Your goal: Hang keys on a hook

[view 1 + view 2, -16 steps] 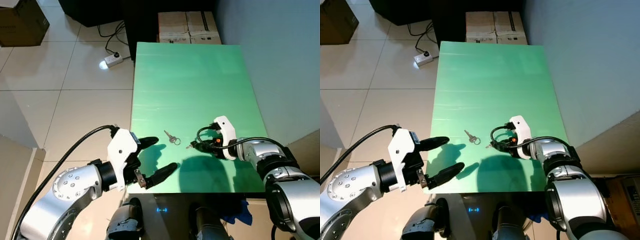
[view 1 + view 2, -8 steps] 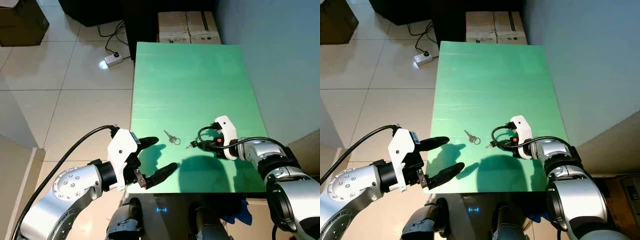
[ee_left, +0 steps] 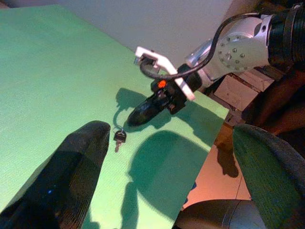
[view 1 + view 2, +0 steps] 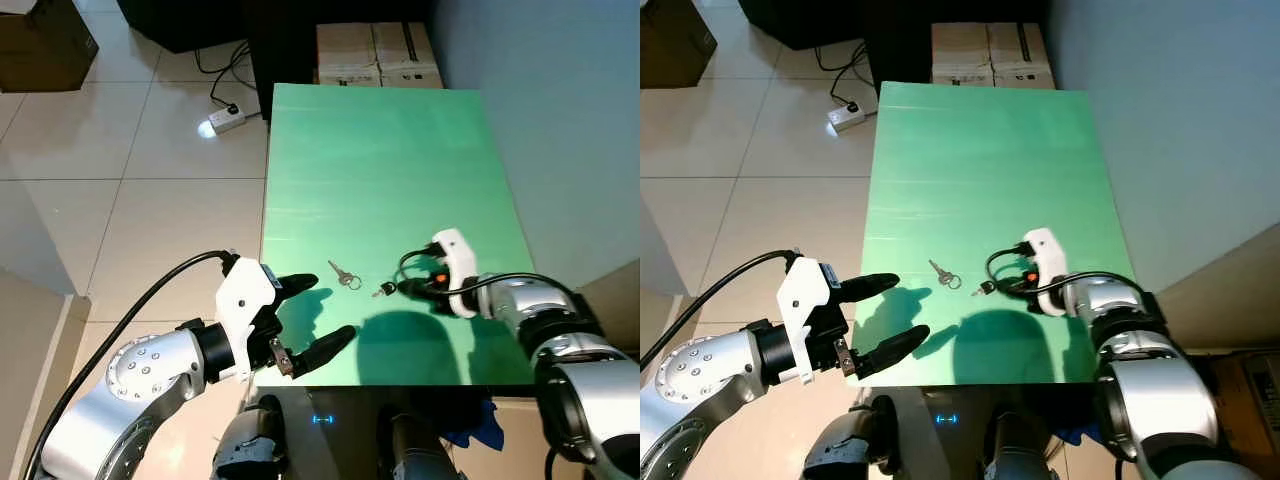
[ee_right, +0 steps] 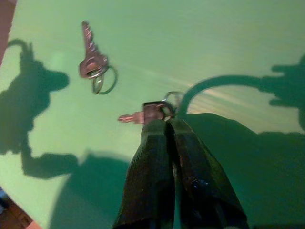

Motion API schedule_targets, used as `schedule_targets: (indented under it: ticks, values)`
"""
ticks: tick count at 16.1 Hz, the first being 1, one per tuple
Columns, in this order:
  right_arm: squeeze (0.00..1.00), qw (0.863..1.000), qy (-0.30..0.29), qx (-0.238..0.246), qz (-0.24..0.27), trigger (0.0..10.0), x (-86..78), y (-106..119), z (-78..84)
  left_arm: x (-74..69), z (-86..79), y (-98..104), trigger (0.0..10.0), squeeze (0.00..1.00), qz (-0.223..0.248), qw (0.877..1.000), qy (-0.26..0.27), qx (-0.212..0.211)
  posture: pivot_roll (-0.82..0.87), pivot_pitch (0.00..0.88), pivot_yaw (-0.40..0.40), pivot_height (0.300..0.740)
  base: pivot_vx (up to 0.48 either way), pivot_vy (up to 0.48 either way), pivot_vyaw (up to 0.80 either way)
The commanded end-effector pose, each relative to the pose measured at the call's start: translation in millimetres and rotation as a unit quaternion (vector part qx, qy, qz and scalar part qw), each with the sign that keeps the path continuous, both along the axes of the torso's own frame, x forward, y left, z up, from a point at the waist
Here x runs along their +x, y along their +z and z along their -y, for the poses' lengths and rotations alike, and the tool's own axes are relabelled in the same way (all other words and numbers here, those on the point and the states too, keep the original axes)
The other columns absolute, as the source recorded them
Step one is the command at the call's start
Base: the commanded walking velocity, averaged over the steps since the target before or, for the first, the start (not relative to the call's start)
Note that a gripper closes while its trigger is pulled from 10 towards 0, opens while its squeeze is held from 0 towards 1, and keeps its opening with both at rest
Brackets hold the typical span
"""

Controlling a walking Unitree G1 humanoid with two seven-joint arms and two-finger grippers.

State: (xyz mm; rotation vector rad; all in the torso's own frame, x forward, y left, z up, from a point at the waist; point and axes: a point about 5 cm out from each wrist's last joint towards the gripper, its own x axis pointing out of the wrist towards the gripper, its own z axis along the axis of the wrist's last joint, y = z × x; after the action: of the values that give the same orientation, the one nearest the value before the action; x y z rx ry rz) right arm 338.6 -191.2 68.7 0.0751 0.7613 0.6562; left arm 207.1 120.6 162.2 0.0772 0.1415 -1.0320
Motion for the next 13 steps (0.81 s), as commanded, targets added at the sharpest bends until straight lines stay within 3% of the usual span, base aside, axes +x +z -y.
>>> schedule_targets:
  ticks: [1,6,7,8,13]
  values:
    - [0.0,1.0,-0.011,0.012,0.013,0.0,1.9,6.5,8.6,-4.1,4.5,1.9,10.0,0.0,0.0,1.0,-0.012,-0.006,0.04,0.3,0.001,0.74,0.0,0.0,0.0]
    - [0.0,1.0,-0.008,0.012,0.013,0.0,0.0,4.8,10.1,-3.6,5.1,1.7,10.0,0.0,0.0,1.0,-0.013,-0.007,0.04,0.299,0.001,0.74,0.0,0.0,0.0]
    - [0.0,1.0,-0.005,0.005,0.016,4.5,-0.3,3.0,8.2,-3.8,5.0,1.8,10.0,0.0,0.0,1.0,-0.013,-0.006,0.05,0.302,0.001,0.74,0.0,0.0,0.0]
    - [1.0,1.0,-0.006,0.002,0.018,10.0,-0.2,1.1,4.8,-3.9,4.7,2.1,10.0,0.0,0.0,1.0,-0.013,-0.006,0.05,0.309,0.002,0.74,0.0,0.0,0.0]
    - [1.0,0.999,-0.019,0.005,0.033,10.0,3.7,3.1,1.4,-6.6,4.8,2.6,10.0,0.0,0.0,1.0,-0.013,-0.006,0.05,0.321,-0.003,0.74,0.0,0.0,0.0]
